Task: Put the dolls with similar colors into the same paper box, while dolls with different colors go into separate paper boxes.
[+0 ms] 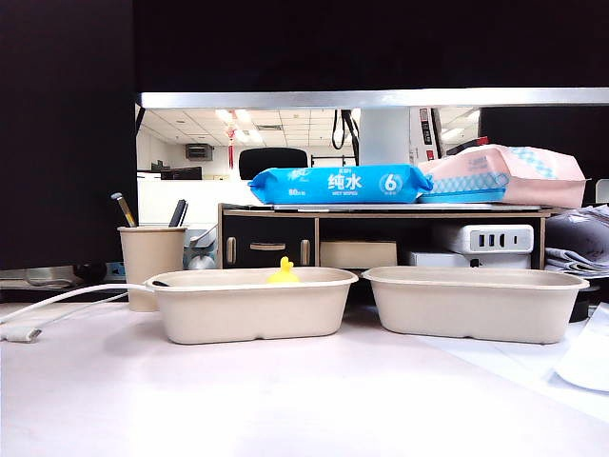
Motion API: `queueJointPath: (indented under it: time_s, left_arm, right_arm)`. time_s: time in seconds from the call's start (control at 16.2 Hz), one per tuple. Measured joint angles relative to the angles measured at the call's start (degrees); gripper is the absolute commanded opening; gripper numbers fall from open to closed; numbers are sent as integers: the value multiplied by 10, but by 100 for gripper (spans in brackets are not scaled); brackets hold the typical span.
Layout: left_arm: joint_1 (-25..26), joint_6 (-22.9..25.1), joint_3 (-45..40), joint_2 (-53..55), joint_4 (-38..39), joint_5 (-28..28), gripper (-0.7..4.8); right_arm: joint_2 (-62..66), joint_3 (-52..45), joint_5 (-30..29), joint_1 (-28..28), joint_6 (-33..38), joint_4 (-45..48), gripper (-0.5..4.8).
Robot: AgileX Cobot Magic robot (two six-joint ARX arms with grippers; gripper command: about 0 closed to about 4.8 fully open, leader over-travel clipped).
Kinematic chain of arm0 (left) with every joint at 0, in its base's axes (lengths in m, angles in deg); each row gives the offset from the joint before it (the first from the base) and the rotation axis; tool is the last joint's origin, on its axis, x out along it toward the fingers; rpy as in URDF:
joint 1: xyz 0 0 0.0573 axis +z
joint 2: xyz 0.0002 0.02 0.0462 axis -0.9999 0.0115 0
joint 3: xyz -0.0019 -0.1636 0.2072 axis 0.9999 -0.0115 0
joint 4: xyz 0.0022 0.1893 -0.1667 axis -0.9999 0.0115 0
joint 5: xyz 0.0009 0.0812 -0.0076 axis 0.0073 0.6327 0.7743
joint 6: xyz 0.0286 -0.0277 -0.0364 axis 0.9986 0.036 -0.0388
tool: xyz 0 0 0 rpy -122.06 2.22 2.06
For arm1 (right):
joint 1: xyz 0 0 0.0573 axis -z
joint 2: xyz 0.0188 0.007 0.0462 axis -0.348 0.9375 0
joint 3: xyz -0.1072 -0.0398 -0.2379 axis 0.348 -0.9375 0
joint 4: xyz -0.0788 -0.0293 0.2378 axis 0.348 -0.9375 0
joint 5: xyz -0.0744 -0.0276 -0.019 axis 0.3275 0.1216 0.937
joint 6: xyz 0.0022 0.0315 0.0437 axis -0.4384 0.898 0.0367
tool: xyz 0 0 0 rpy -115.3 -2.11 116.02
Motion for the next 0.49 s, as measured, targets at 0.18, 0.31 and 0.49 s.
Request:
queueJointPath:
  time_s: [0.18, 0.31, 0.49]
  left_arm:
    - [76, 0, 0, 0, 0, 2, -5]
    - [66, 0, 0, 0, 0, 0, -5]
    - [57, 0, 0, 0, 0, 0, -5]
  right_arm:
    - [-115, -19, 0, 0, 4, -16, 4]
    - [-177, -19, 0, 0, 4, -61, 4]
    - [-252, -20, 0, 0, 4, -119, 4]
